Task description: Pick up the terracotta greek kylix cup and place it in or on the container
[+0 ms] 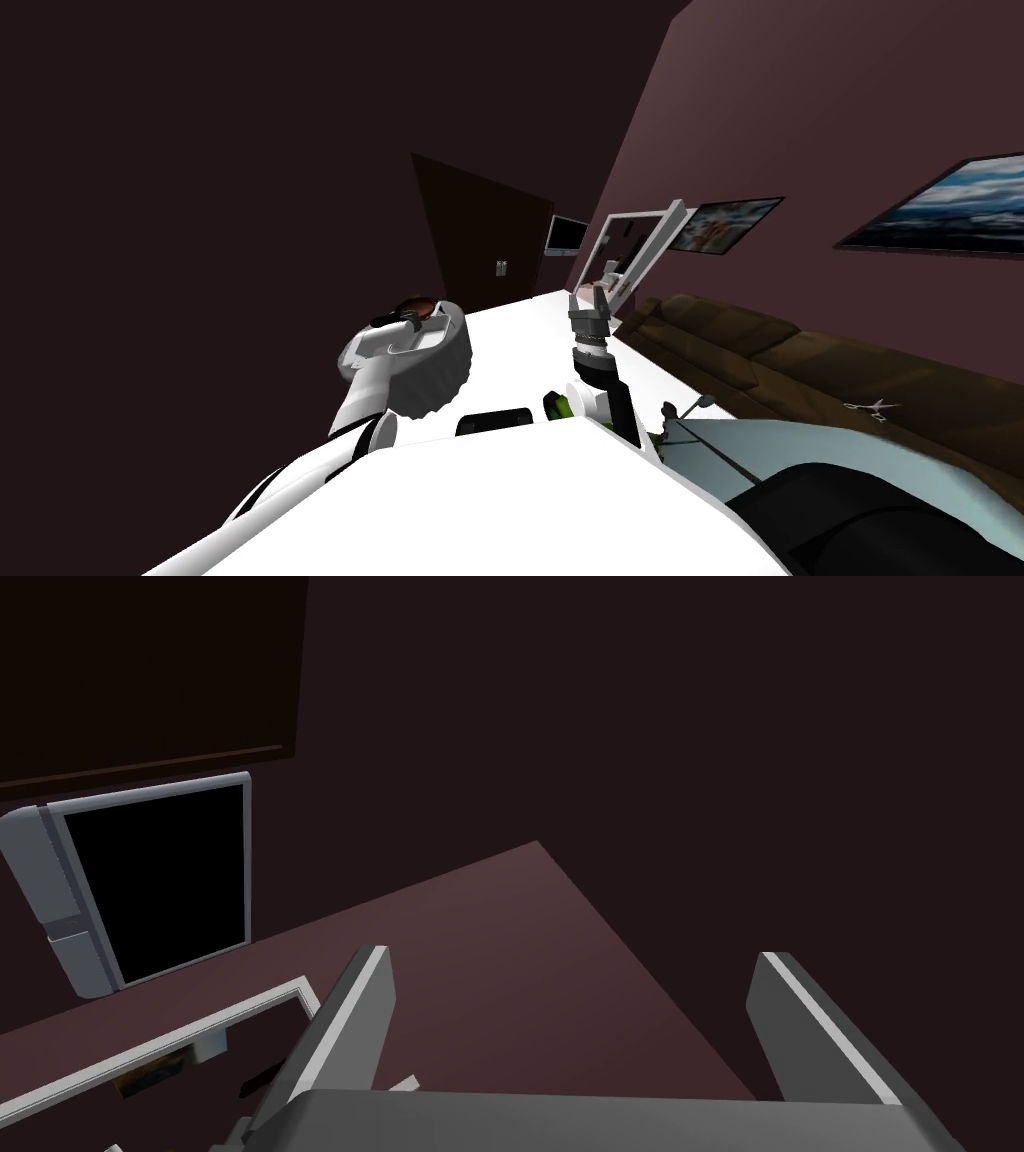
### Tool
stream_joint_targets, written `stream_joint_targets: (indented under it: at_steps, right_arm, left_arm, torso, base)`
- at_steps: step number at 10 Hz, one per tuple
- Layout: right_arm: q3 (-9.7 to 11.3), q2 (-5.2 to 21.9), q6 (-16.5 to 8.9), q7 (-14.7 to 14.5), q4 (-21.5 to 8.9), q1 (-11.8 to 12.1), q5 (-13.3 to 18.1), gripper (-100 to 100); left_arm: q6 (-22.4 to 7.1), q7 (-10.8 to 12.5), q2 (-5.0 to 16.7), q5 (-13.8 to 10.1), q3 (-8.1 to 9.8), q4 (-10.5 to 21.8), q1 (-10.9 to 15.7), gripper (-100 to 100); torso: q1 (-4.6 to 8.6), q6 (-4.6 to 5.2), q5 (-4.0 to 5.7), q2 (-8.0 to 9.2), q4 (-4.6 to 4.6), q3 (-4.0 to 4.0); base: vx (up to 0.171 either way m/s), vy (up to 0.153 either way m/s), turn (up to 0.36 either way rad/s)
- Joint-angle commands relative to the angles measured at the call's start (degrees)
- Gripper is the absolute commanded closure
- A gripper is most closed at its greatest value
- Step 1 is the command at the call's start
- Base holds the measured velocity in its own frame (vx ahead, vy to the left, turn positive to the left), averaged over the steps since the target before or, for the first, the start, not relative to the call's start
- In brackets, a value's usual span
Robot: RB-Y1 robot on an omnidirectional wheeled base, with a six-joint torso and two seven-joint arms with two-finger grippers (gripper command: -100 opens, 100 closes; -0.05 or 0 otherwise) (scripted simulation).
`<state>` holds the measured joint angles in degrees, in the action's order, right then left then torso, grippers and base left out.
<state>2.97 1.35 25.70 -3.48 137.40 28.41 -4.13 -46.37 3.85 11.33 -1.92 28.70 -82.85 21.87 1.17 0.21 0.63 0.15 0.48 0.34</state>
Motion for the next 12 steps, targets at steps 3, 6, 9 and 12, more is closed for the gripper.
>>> stream_joint_targets:
  at_steps: [3,6,9,12]
  right_arm:
    - [0.00,0.00,0.00,0.00,0.00,0.00,0.00,0]
    - [-0.01,0.01,0.00,0.00,-0.01,-0.02,0.00,0]
    - [-0.01,0.01,-0.01,0.00,-0.01,-0.02,0.00,0]
    - [-0.01,0.01,-0.01,0.00,-0.01,-0.02,0.00,0]
  left_arm:
    - [-0.99,-0.37,-2.00,-1.30,0.69,-1.49,1.22,100]
    - [-1.10,-0.35,-2.15,-1.31,0.63,-1.59,1.41,-100]
    - [-1.10,-0.35,-2.15,-1.31,0.63,-1.59,1.42,0]
    - [-5.33,0.23,-0.45,-0.52,2.04,-1.28,4.17,-100]
  torso:
    - [-0.17,0.02,-0.05,-0.05,0.05,0.00]
    - [-0.61,-0.09,-0.17,0.54,0.14,0.32]
    - [-0.64,-0.09,-0.18,0.62,0.16,0.37]
    - [-0.68,-0.09,-0.18,0.64,0.17,0.38]
  base:
    - [0.125,-0.074,0.056]
    - [0.007,-0.005,-0.002]
    - [0.000,0.000,0.000]
    - [-0.005,0.013,-0.064]
